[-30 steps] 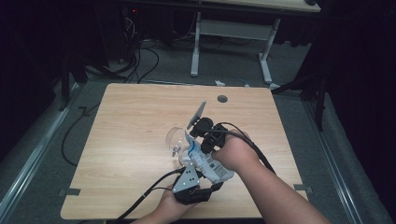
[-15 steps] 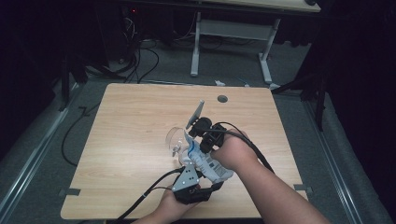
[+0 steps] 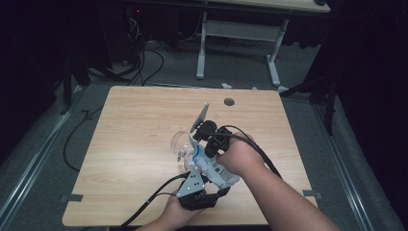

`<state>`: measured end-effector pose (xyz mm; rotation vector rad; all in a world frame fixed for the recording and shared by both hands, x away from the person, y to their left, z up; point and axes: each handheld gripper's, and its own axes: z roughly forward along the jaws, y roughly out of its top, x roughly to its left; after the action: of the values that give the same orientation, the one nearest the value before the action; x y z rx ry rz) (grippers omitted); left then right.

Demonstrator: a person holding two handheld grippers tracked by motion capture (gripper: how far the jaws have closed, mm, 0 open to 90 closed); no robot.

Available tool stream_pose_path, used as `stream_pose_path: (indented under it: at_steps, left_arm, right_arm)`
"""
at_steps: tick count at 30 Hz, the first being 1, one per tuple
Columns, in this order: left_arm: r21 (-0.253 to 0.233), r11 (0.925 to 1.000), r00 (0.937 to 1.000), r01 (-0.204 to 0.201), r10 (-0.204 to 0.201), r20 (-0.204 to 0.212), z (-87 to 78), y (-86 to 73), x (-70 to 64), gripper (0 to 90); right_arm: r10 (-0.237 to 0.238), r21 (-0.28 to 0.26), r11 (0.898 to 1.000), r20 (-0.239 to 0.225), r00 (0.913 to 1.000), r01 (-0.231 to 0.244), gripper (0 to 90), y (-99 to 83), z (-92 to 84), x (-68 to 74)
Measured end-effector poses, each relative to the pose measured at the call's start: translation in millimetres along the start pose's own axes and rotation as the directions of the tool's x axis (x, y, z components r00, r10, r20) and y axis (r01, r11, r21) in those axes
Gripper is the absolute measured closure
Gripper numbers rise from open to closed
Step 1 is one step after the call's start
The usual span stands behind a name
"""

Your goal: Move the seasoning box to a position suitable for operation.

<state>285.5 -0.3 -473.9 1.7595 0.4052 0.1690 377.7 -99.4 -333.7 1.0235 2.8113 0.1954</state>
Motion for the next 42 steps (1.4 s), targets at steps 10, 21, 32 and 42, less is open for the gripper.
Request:
stream_pose_path:
  at_steps: [10,21,32,42]
  left_arm:
    - [-0.003,1.0000,1.0000,0.001,-0.001,0.002,-0.3,1.0,0.8,53.0]
    - [-0.008,1.0000,1.0000,-0.001,0.001,0.002,-1.1,1.6,1.0,53.1]
    - [-0.009,1.0000,1.0000,-0.004,0.004,0.002,-1.3,1.6,0.8,53.2]
    - [-0.014,0.9999,1.0000,-0.002,0.002,0.001,-1.7,2.4,1.0,53.4]
  right_arm:
    - [0.001,-0.003,1.000,-0.001,1.0000,-0.001,90.0,1.3,0.3,0.4]
    - [-0.002,-0.003,1.000,0.000,1.0000,0.002,90.0,2.7,0.7,1.4]
    - [-0.002,-0.006,1.000,-0.001,1.0000,0.002,90.0,2.9,0.8,1.5]
    - [-0.007,-0.002,1.000,-0.001,1.0000,0.007,90.0,4.1,1.5,1.3]
